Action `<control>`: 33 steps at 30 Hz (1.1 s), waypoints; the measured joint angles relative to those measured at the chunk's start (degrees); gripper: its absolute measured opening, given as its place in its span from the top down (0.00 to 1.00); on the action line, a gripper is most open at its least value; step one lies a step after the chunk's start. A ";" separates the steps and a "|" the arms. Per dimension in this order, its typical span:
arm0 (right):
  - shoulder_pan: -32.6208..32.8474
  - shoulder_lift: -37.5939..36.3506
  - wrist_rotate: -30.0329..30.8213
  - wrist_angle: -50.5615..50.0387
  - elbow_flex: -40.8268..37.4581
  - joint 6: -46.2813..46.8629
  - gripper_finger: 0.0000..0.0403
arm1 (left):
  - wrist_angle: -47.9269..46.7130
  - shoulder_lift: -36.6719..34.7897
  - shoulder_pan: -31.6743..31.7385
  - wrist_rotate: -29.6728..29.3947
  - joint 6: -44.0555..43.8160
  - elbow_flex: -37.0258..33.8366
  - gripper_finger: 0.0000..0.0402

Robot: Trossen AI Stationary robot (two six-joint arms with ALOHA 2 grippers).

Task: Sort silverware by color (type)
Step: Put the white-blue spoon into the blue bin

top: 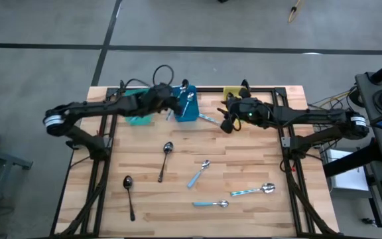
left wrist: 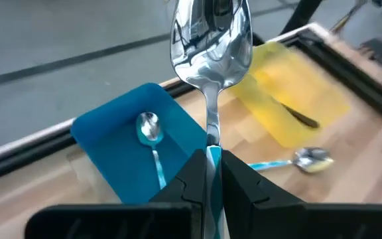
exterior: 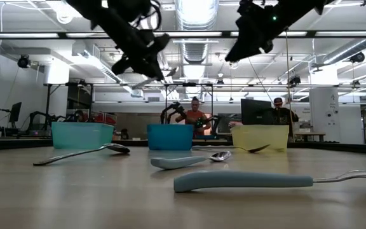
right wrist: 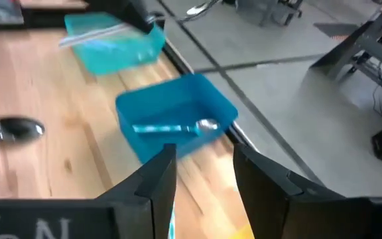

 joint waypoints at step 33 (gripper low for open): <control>0.00 0.49 -0.05 -16.62 -3.61 -6.71 0.76 | -24.75 24.27 9.04 6.77 -4.96 24.92 0.98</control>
